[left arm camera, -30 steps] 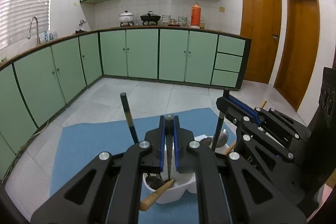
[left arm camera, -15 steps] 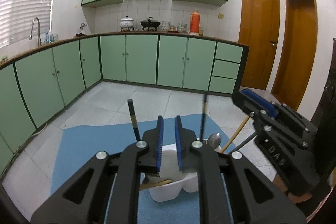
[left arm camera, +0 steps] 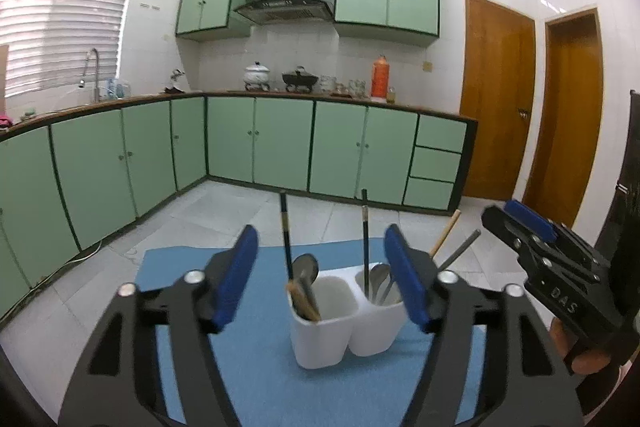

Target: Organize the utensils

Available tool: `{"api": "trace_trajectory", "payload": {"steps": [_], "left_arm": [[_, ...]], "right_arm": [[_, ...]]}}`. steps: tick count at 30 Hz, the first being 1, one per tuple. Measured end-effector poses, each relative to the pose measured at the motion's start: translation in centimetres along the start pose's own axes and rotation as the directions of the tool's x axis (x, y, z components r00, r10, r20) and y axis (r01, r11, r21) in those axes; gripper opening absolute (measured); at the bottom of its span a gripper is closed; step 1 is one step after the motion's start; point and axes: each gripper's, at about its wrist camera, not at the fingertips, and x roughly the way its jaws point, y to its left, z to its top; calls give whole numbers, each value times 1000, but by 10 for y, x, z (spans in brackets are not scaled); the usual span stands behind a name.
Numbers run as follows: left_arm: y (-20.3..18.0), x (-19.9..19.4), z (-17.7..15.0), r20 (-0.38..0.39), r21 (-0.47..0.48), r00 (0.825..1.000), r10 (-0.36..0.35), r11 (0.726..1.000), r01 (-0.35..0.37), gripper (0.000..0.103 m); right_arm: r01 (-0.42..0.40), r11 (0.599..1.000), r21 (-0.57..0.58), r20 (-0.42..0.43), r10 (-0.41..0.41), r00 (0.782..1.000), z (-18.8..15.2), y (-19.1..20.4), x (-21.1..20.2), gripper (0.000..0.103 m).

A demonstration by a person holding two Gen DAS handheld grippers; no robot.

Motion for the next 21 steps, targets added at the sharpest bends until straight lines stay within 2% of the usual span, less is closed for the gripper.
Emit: {"api": "trace_trajectory", "payload": {"steps": [2,5,12,21], "left_arm": [[0,-12,-10,10,-5,1000,14,1000,-14,78],[1,-28,-28,15,-18,999,33,999,-33,86],[-2,-60,-68,5,12,996,87,996,-87,94],[-5,-97,-95,-1,8,995,96,995,-96,98]], "right_arm": [[0,1000,10,-3,0,1000,-9,-1,-11,60],[-3,1000,26,-15,3,1000,-20,-1,-26,67],[14,1000,19,-46,-13,999,-47,7,-64,84],[-9,1000,5,-77,9,997,-64,24,-101,89]]}}
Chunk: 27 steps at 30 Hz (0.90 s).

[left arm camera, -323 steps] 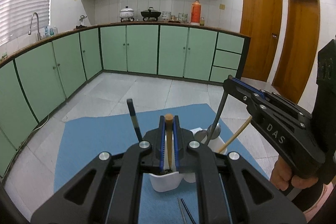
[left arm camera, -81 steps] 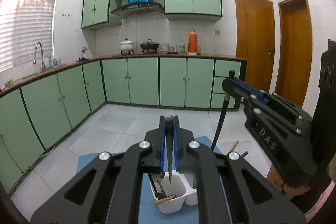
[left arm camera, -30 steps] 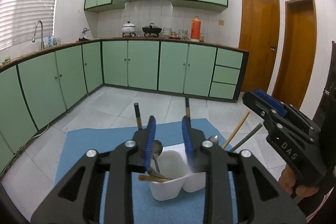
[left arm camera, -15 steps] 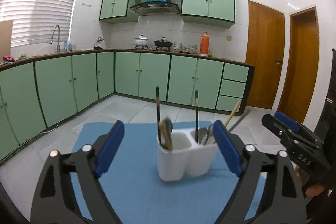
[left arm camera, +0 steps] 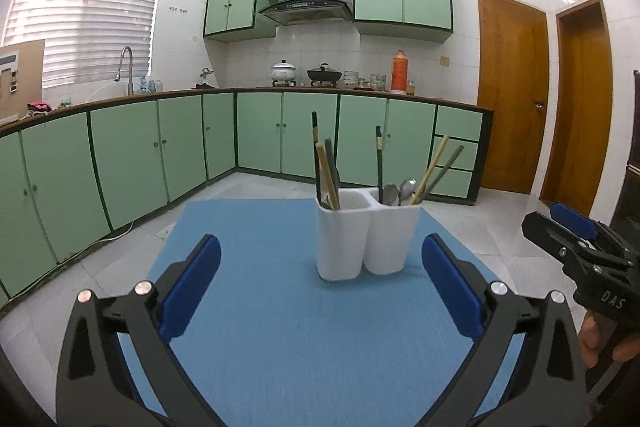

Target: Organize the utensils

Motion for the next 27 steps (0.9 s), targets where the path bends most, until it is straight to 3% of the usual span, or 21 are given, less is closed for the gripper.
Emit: {"api": "trace_trajectory", "payload": {"steps": [15,27], "left_arm": [[-14,-41,-14,29,21,1000,10,1000,-11,98],[-15,-36,-24,-31,20,999,17,1000,-16,98]], "right_arm": [[-9,999,-45,8,9,1000,-7,21,-36,91],[11,999,-48,-48,-13,999,-15,21,-28,91]]}}
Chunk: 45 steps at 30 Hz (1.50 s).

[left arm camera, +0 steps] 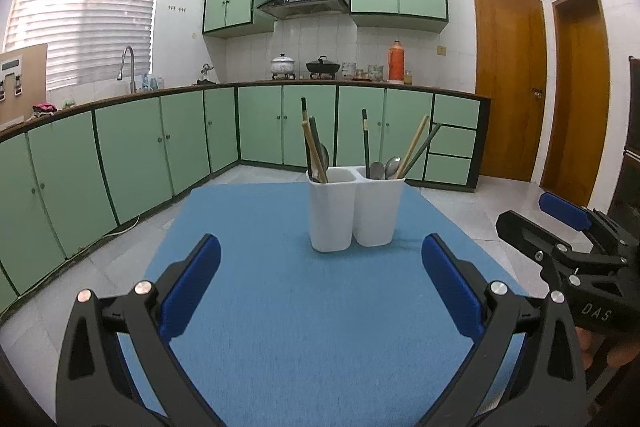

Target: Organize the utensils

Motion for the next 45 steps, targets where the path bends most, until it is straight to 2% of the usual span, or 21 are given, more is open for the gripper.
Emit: {"api": "trace_trajectory", "payload": {"steps": [9,45], "left_arm": [[1,6,-1,-28,-12,1000,1,1000,-1,98],[5,3,3,-14,-28,1000,5,1000,-5,98]], "right_arm": [[8,1000,2,-38,-8,999,-1,0,10,91],[11,1000,-2,-35,-11,999,2,1,10,91]]}}
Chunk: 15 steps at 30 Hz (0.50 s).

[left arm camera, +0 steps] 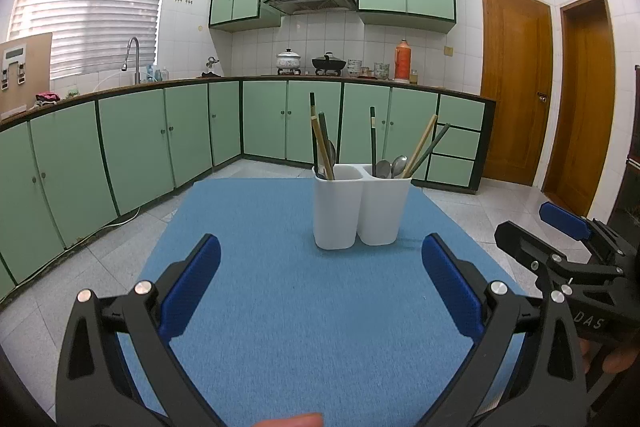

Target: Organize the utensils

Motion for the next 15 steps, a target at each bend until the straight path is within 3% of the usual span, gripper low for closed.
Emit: {"api": "trace_trajectory", "payload": {"steps": [15], "left_arm": [[0,0,1,2,0,1000,0,1000,0,98]], "right_arm": [[-1,1000,-2,4,1,1000,0,-1,-2,91]]}}
